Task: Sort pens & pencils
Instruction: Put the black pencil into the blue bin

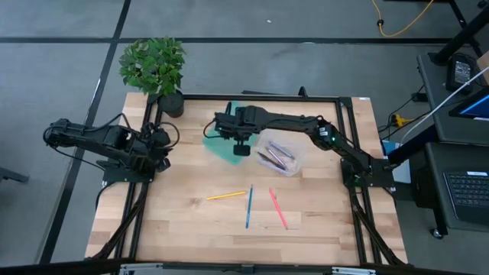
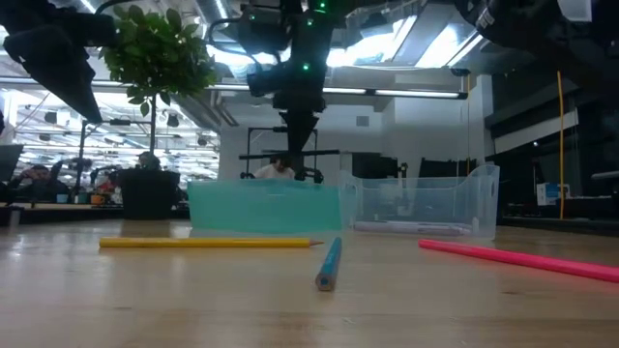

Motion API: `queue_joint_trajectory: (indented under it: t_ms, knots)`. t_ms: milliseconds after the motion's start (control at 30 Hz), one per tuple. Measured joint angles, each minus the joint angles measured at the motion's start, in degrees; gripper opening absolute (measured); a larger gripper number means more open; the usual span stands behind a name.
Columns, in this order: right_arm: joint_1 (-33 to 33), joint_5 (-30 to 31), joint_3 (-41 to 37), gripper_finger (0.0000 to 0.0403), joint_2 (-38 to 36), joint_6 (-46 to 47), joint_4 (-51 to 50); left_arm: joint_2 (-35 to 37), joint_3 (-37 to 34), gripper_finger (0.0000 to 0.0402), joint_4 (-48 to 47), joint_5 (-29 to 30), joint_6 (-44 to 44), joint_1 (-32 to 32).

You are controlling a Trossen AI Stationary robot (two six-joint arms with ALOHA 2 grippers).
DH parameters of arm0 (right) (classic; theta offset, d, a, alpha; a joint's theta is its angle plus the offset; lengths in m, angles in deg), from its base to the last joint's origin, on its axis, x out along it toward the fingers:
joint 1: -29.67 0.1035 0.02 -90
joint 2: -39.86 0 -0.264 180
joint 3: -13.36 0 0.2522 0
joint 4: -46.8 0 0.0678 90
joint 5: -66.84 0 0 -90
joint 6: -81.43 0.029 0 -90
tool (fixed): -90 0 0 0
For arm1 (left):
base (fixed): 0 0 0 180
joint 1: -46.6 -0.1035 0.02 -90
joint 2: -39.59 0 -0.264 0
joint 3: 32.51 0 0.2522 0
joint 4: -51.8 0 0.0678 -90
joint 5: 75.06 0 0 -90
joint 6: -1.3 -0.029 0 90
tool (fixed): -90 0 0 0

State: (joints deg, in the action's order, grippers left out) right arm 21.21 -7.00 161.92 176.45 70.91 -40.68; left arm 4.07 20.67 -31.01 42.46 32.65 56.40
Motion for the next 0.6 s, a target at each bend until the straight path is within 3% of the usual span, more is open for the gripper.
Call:
queue_joint_trajectory:
  t_ms: [267, 600]
  knots:
    - [-0.8, 1.5, -0.8, 0.0019, 0.0, -11.5, 8.2, 0.0, 0.0, 0.0115, 5.4, 0.0, -0.3, 0.0]
    - [-3.0, -2.6, -5.7, 0.0019, 0.4, -12.9, 13.5, 0.0, 0.0, 0.0115, 5.5, 0.0, -0.4, 0.0]
